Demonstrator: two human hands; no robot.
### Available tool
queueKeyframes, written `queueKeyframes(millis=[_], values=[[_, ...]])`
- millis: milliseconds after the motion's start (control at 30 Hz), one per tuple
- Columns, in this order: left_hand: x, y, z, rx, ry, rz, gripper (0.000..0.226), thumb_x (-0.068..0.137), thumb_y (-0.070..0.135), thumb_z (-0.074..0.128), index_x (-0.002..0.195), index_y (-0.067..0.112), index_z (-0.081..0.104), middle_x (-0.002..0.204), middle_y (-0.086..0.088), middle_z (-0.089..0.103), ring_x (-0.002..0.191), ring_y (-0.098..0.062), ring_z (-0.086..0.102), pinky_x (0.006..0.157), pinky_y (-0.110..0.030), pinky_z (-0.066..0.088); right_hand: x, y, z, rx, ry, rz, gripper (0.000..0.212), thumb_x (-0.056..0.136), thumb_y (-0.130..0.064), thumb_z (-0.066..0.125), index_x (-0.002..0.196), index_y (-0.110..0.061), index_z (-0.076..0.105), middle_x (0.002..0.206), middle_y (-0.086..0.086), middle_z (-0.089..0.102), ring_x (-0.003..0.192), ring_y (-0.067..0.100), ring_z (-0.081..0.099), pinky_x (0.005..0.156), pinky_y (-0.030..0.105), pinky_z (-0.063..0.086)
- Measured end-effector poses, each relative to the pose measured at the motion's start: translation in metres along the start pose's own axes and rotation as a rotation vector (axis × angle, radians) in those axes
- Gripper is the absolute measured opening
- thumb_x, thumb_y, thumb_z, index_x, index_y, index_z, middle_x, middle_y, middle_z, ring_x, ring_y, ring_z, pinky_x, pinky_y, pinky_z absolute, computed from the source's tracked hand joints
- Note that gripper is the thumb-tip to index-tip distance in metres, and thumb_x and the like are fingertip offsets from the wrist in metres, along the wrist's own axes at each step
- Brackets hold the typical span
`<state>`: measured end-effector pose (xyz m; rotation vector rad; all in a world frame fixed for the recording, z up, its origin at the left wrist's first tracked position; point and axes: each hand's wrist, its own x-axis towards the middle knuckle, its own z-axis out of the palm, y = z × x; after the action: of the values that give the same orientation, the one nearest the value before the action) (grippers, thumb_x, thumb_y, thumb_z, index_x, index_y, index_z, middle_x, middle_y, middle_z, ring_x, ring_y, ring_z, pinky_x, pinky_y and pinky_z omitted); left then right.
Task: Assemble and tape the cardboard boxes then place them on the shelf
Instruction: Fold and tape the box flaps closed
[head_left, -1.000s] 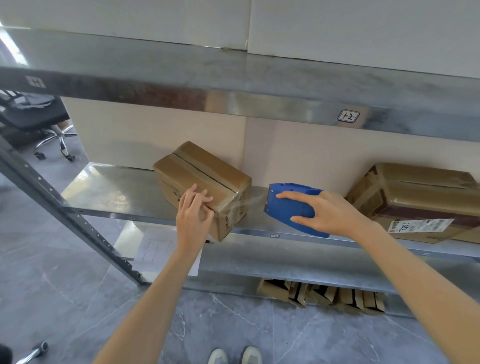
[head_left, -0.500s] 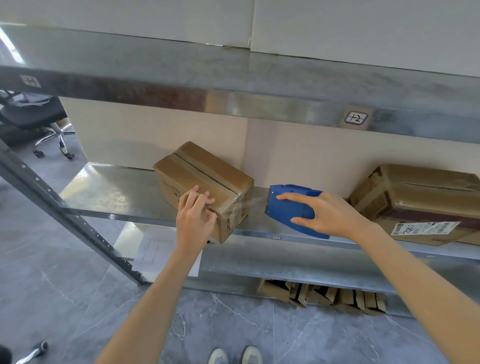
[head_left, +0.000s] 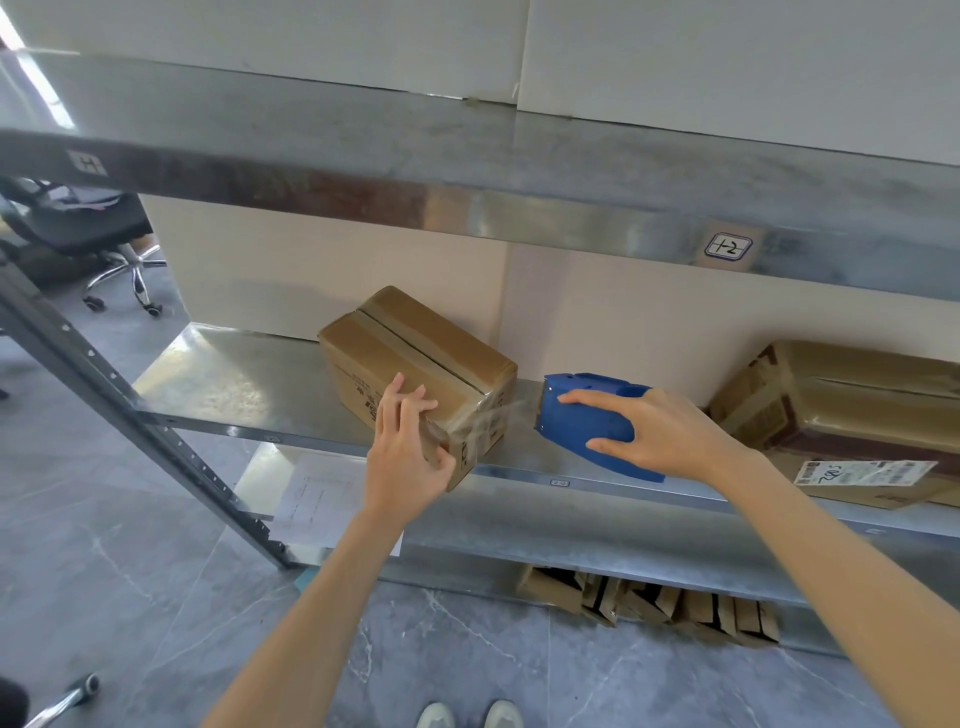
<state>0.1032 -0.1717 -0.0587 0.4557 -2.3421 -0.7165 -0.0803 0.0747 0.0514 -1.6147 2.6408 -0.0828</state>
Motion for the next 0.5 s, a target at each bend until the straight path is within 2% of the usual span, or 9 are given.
queueKeyframes(millis=[67,133,233,367,500], values=[[-0.002,0.001,-0.002,0.01,-0.022,0.009,0.051,0.073,0.03,0.06,0.118,0.01,0.049,0.136,-0.008,0.046,0.149,-0.022,0.023,0.08,-0.021,0.051,0.0,0.0,-0.002,-0.01,-0.007,-0.006,0.056,0.093,-0.051,0.055,0.141,-0.06,0.028,0.051,-0.016,0.041,0.043,0.006,0.041,0.046,0.014,0.023],[-0.002,0.002,-0.002,0.029,-0.022,-0.004,0.058,0.075,0.044,0.059,0.121,0.011,0.047,0.138,-0.006,0.044,0.149,-0.021,0.022,0.069,-0.025,0.056,0.002,-0.001,-0.004,-0.012,-0.006,-0.015,0.056,0.093,-0.051,0.055,0.142,-0.059,0.029,0.051,-0.018,0.04,0.044,0.005,0.041,0.046,0.013,0.023],[-0.001,0.005,0.0,0.048,-0.018,-0.025,0.07,0.073,0.052,0.077,0.127,0.018,0.046,0.139,-0.004,0.04,0.148,-0.022,0.023,0.065,-0.026,0.056,0.004,-0.001,-0.009,-0.015,-0.012,-0.018,0.056,0.094,-0.05,0.055,0.143,-0.057,0.031,0.052,-0.021,0.039,0.046,0.004,0.043,0.049,0.012,0.023],[0.001,0.005,-0.003,0.032,-0.014,-0.027,0.066,0.072,0.034,0.087,0.128,0.022,0.053,0.135,-0.002,0.041,0.146,-0.019,0.026,0.076,-0.035,0.059,0.007,-0.001,-0.017,-0.026,0.004,-0.033,0.055,0.093,-0.05,0.056,0.142,-0.058,0.032,0.053,-0.023,0.037,0.048,0.004,0.043,0.053,0.01,0.024],[-0.004,-0.008,-0.016,-0.051,-0.018,0.008,0.064,0.071,0.021,0.088,0.127,0.021,0.057,0.139,-0.001,0.05,0.148,-0.011,0.025,0.098,-0.029,0.046,0.011,-0.008,-0.02,-0.034,0.015,-0.096,0.055,0.093,-0.052,0.055,0.141,-0.061,0.03,0.051,-0.017,0.037,0.047,0.005,0.039,0.053,0.016,0.028]])
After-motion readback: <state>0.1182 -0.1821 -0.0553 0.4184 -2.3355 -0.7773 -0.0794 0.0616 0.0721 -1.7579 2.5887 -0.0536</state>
